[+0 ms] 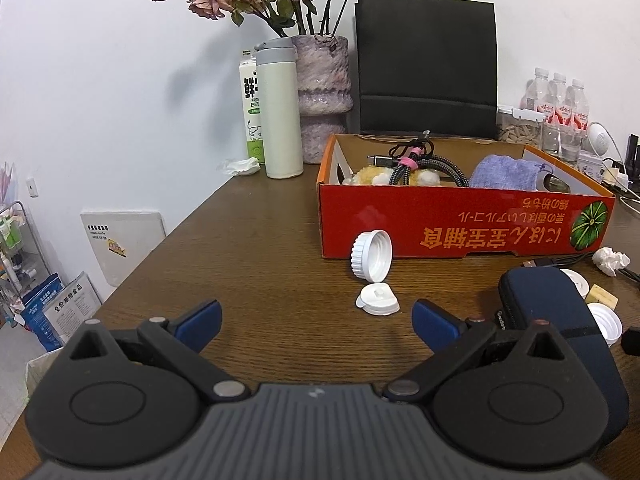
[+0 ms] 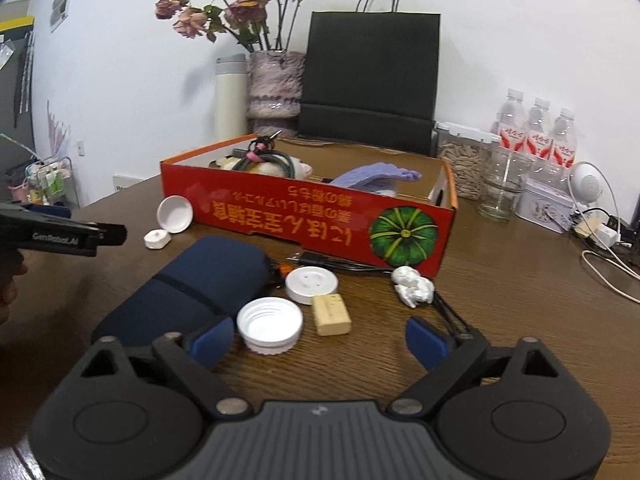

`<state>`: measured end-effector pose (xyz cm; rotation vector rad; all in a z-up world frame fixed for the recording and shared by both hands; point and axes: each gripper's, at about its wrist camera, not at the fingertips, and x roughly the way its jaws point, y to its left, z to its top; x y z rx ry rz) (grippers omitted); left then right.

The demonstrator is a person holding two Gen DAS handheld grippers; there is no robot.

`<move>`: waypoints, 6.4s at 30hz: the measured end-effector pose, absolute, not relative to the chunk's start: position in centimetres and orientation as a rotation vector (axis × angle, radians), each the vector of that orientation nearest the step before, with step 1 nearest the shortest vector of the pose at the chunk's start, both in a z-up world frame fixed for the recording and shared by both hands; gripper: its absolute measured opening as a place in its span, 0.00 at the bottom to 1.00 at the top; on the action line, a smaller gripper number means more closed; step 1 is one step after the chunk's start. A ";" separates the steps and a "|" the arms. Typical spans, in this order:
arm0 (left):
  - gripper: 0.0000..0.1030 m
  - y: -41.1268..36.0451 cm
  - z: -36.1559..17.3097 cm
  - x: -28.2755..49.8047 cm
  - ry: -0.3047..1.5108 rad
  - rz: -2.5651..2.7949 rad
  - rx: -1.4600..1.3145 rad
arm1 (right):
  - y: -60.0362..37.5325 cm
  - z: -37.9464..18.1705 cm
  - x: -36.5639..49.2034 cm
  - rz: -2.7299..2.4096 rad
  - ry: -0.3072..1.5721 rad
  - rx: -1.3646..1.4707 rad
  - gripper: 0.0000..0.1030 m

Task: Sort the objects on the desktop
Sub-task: 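Close the right tool on the large white cap while the left tool approaches the small white lid, then lift the cap in the right tool while the left tool grasps the small white lid, then carry the cap in the right tool and the lid in the left tool over the box, then open the right tool to drop the cap while the left tool drops the lid into the box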

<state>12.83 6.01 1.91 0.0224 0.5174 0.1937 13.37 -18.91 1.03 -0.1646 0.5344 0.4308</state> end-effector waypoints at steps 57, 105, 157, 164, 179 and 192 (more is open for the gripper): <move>1.00 5.6 0.9 19.1 0.629 0.171 0.022 | -19.9 2.3 20.1 0.381 0.479 -0.126 0.38; 0.26 2.1 6.2 14.7 0.386 0.037 -0.033 | -19.4 5.9 16.3 0.384 0.315 -0.104 0.38; 0.26 -0.6 6.0 31.7 0.390 0.020 0.062 | -15.0 3.7 32.1 0.345 0.410 -0.100 0.38; 0.26 -0.9 5.9 31.6 0.388 0.018 0.077 | -15.0 3.3 32.1 0.349 0.425 -0.100 0.38; 0.97 -0.3 6.7 30.3 0.323 0.071 0.023 | -15.0 3.4 31.9 0.321 0.425 -0.100 1.00; 1.00 -0.4 7.1 29.4 0.306 0.105 0.018 | -15.1 4.1 31.1 0.302 0.407 -0.100 1.00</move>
